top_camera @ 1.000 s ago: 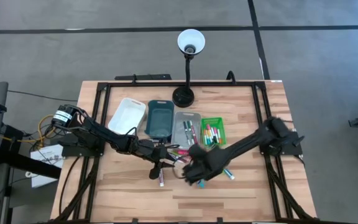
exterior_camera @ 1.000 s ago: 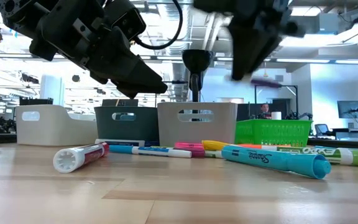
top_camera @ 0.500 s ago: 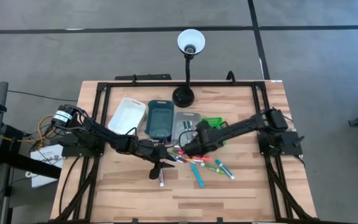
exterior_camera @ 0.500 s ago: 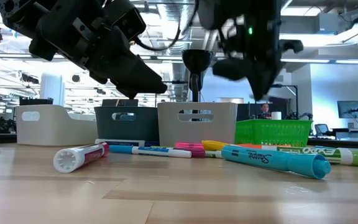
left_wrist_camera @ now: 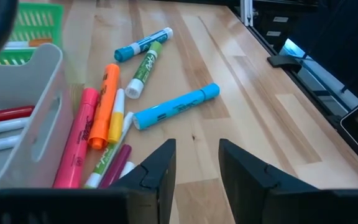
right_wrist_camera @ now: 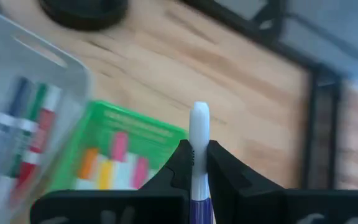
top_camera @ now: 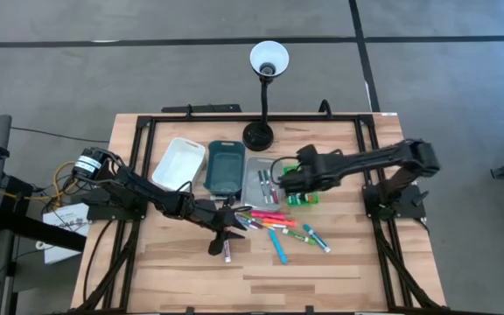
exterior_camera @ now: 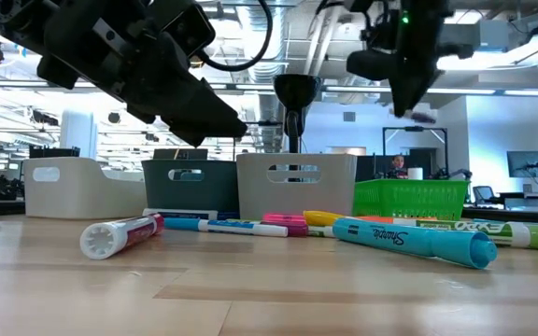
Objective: Pick & Place Markers
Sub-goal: Put the small purple highlighter pen into the green bin
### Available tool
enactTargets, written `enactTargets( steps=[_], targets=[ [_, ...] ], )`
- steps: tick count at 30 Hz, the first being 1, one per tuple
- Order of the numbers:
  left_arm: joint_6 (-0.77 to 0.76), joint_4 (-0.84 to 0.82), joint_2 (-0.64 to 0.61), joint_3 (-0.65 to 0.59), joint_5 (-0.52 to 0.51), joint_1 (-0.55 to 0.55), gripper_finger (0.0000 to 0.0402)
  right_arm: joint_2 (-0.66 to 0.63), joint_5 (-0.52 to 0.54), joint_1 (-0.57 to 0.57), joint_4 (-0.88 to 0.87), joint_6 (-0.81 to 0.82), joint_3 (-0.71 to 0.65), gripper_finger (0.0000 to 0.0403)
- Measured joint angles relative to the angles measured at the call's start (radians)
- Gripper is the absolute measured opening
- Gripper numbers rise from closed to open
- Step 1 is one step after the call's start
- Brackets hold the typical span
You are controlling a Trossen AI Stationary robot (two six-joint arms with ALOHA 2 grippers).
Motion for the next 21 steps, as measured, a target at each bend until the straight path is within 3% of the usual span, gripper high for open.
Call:
enactTargets(
  steps=[3, 8, 16, 21],
  targets=[
    [-0.002, 0.0, 0.0, 0.0, 0.0, -0.005, 0.0117, -0.078, -0.009, 0.007, 0.255, -0.005, -0.176, 0.0014],
    [-0.003, 0.0, 0.0, 0.0, 0.0, -0.008, 0.0117, -0.09, -0.171, -0.007, 0.58, -0.036, -0.384, 0.002],
    [-0.003, 0.0, 0.0, 0.0, 0.0, -0.008, 0.0117, 0.015, -0.201, -0.006, 0.627, -0.04, -0.403, 0.0025],
    [-0.003, 0.0, 0.0, 0.0, 0.0, -0.008, 0.0117, 0.025, -0.201, -0.008, 0.634, -0.04, -0.4, 0.0063]
  ],
)
